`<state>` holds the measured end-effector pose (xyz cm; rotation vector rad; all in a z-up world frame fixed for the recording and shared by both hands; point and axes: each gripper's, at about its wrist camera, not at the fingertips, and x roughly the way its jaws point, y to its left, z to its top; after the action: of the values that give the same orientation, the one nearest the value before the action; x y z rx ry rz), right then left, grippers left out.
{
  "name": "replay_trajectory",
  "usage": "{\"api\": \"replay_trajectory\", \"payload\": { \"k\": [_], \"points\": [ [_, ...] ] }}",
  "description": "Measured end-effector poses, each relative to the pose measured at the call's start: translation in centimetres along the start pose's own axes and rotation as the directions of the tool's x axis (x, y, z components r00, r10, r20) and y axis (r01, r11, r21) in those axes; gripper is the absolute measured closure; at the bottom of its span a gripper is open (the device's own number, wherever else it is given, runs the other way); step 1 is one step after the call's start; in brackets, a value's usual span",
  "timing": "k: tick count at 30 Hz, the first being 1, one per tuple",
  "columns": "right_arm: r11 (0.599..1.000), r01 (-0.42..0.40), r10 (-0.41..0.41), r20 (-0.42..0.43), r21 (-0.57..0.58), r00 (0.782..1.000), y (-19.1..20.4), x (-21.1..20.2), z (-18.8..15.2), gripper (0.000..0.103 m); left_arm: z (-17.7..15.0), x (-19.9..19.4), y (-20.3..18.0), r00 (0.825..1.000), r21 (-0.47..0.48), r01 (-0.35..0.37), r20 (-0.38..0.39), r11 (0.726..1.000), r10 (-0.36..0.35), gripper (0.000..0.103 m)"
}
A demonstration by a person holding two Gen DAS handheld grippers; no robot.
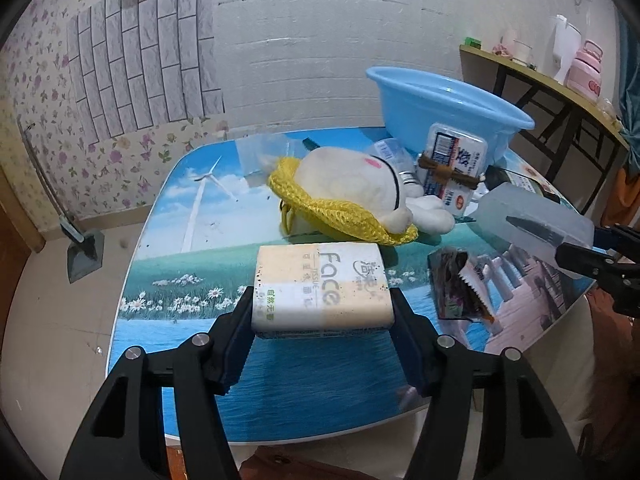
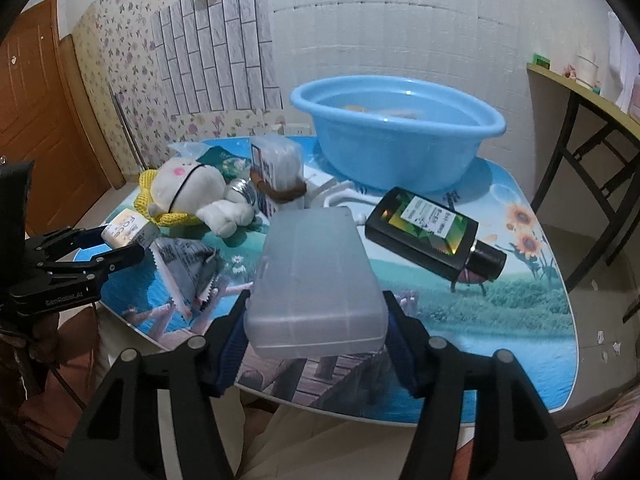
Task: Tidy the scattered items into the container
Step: 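Grasp the tissue pack with the left gripper while the right gripper grasps the clear case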
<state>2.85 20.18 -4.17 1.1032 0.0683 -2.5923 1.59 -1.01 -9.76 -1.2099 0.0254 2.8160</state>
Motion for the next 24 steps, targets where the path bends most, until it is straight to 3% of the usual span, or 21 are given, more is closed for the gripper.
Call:
{"api": "replay_trajectory", "payload": {
  "k": [11,24],
  "points": [
    [1.0,0.001,-0.001,-0.065,-0.007,0.998,-0.2,1.3,-0.8,0.043,-0.6,1.5,-0.6,0.997,0.018,-0.005,-0.071,1.0,0.006,0.04],
    [1.0,0.0,-0.001,-0.13,-0.008,0.992,-0.3,2.8,-1.5,0.04,-0.6,2.0,-0.5,0.996,0.009,-0.004,-0.087,1.0,0.005,0.036]
  ]
}}
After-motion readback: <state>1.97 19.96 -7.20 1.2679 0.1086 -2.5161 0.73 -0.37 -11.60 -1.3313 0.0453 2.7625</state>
